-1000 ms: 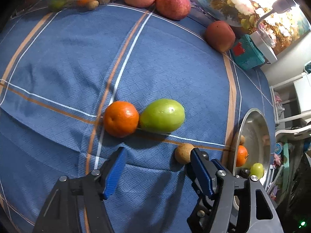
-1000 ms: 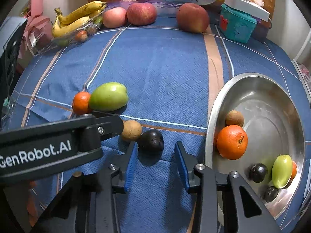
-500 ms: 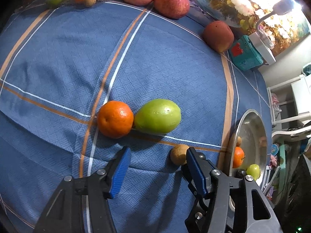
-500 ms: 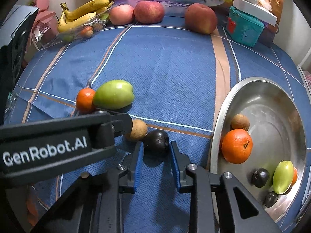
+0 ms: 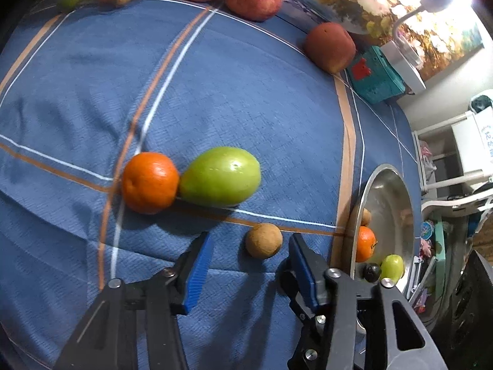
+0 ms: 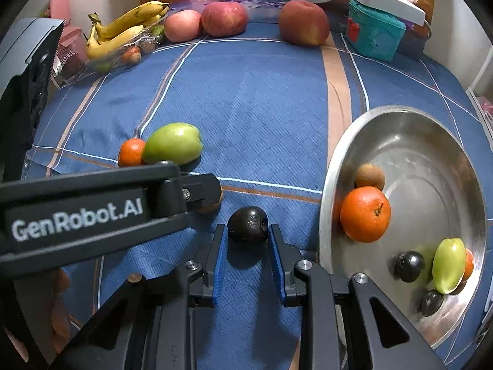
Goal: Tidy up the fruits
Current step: 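Grasp another dark plum with the right tool while the left tool grasps a kiwi, then carry the plum and kiwi over the steel plate and open both tools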
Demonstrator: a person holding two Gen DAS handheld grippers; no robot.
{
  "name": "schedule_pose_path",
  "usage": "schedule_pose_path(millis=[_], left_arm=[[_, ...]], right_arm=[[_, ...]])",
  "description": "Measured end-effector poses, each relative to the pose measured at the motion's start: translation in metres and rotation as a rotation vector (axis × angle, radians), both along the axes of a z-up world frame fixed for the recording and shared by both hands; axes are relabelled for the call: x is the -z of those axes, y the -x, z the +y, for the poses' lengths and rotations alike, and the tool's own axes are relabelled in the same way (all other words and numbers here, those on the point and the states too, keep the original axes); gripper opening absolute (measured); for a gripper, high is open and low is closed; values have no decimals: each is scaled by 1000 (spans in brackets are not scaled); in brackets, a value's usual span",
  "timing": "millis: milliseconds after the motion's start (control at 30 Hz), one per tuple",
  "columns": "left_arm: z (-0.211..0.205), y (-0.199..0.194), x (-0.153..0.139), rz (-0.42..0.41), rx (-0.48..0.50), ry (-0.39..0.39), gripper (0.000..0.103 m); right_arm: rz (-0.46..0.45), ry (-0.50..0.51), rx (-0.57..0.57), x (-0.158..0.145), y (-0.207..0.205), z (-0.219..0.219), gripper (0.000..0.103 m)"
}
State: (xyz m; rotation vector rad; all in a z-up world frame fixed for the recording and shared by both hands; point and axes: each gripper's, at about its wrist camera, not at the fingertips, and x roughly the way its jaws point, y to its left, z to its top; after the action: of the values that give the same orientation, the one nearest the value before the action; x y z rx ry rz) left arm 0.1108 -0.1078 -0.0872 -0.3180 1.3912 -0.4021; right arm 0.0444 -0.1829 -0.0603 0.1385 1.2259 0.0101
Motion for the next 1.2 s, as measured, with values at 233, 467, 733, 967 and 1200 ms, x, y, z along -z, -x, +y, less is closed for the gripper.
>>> schedule_pose_path(millis=[233,467,733,967,1200], left_arm=[[-16,2,1,-20,33,-10,36],[-25,4,-1,-42,58,-17,27],[-8,3,-12,-66,27,-4,27],[13,3,-33,-115,-9,15,27],[24,4,-50,-158,-33,30,27]], right_arm=[[-2,-16,14,-1,3,-3,28],[-2,-25,21,-1,4,-6,28],[-14,-32,20,-5,4,-4,28],[-48,-50,16,-15,4,0,28],[-86,-57,10,-26,7,1,28]])
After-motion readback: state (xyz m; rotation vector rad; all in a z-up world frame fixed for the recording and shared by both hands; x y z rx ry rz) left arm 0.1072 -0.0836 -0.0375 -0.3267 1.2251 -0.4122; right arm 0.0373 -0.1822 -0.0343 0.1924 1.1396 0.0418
